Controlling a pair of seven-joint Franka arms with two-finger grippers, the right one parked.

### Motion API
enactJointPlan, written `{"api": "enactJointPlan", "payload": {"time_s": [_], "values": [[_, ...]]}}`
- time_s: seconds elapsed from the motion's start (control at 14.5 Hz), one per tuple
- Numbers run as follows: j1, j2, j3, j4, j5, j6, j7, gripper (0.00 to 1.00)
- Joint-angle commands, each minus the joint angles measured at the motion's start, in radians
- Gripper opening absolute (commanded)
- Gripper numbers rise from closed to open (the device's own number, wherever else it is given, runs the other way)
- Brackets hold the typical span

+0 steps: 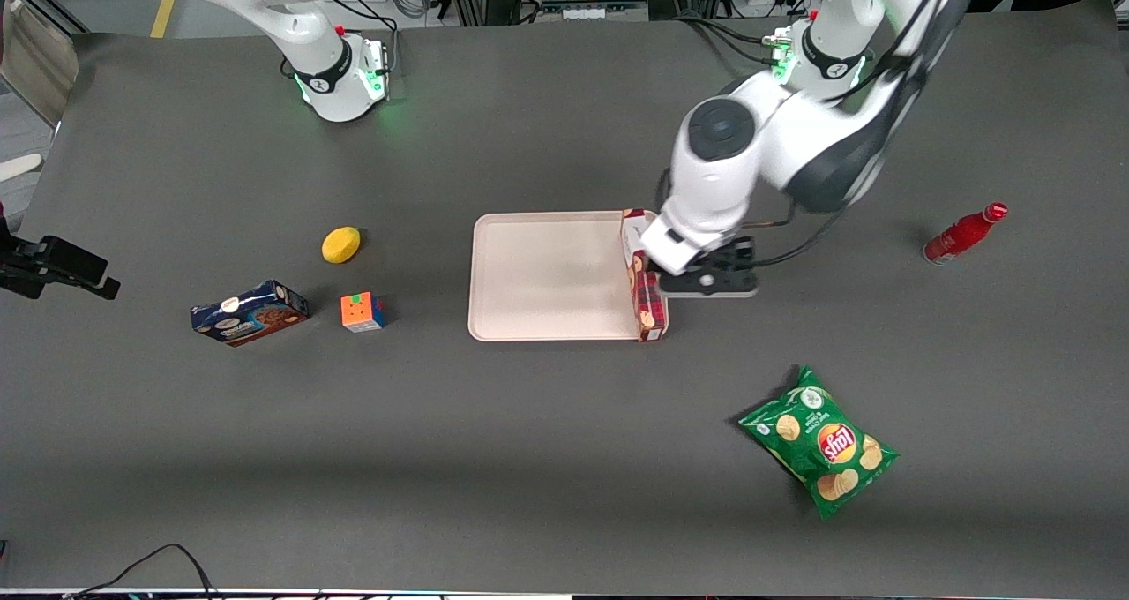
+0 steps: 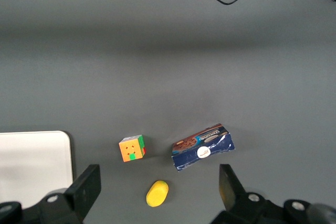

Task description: Place red cookie box on tray

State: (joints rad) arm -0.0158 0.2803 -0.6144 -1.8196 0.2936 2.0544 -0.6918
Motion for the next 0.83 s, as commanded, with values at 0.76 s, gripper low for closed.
{"api": "enactJointPlan", "payload": {"time_s": [0.76], "values": [[0.002, -0.429, 0.510, -0.103, -0.300, -0.184, 0.546, 1.00]]}}
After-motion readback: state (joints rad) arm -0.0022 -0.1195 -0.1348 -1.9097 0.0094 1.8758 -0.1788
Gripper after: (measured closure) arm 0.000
